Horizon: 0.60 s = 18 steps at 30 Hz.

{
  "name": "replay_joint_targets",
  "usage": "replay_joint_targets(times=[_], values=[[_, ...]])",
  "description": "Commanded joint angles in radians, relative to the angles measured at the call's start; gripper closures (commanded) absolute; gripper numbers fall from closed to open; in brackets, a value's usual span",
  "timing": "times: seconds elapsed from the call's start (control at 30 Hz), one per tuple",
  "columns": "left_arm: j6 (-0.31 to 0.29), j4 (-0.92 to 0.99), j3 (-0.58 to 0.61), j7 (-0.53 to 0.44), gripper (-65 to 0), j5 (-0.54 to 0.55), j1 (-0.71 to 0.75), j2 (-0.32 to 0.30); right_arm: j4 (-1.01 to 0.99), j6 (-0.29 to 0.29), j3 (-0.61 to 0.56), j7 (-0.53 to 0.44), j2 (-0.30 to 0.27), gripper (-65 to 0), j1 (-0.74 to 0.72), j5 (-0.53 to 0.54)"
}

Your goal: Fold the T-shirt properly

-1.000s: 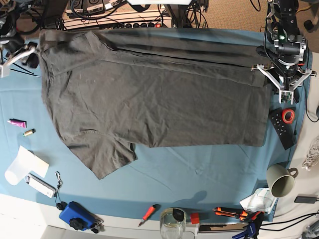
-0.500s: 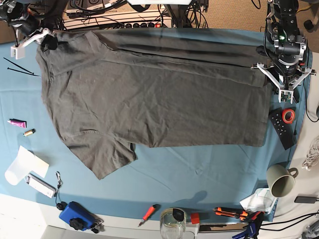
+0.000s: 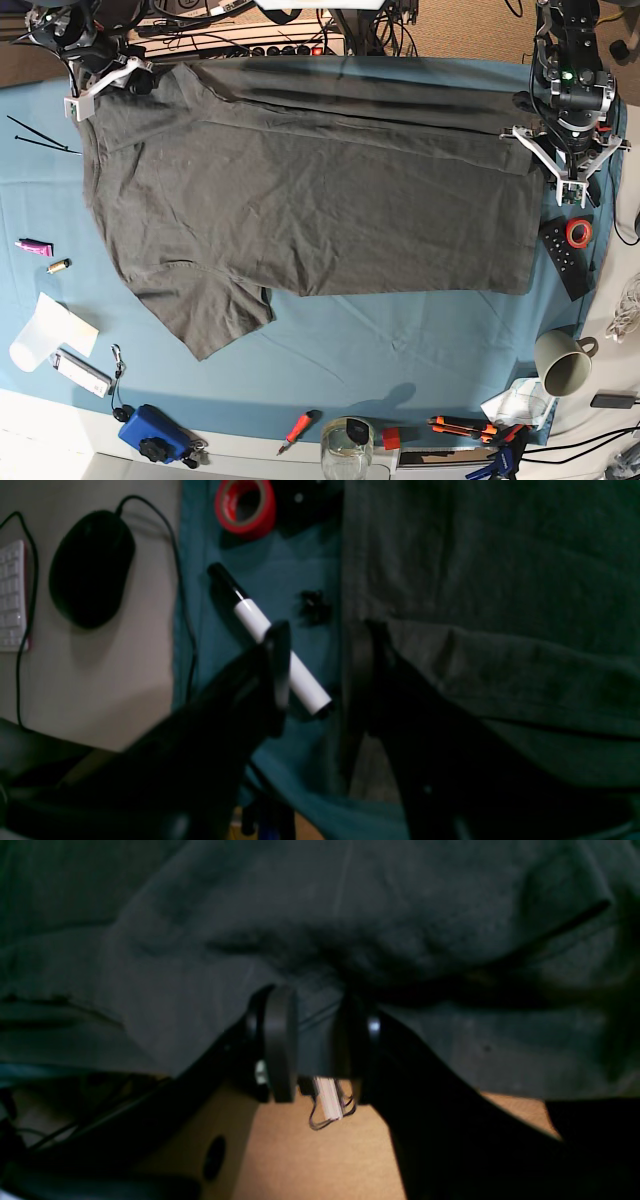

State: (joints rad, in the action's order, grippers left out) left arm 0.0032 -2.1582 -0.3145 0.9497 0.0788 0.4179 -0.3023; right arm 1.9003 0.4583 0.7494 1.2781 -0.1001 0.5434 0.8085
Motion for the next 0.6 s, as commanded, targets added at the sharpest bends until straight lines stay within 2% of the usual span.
replay_joint_targets(times=[0.0, 0.57], values=[[0.001, -0.019, -0.005, -0.015, -18.1, -0.008, -0.003, -0.011, 0.016, -0.008, 0.004, -0.019, -0.010, -17.6, 0.005, -0.006], [0.000, -0.019, -0.005, -0.015, -18.1, -0.008, -0.003, -0.011, 0.017, -0.011, 0.027, -0.016, -0.010, -17.6, 0.005, -0.012]])
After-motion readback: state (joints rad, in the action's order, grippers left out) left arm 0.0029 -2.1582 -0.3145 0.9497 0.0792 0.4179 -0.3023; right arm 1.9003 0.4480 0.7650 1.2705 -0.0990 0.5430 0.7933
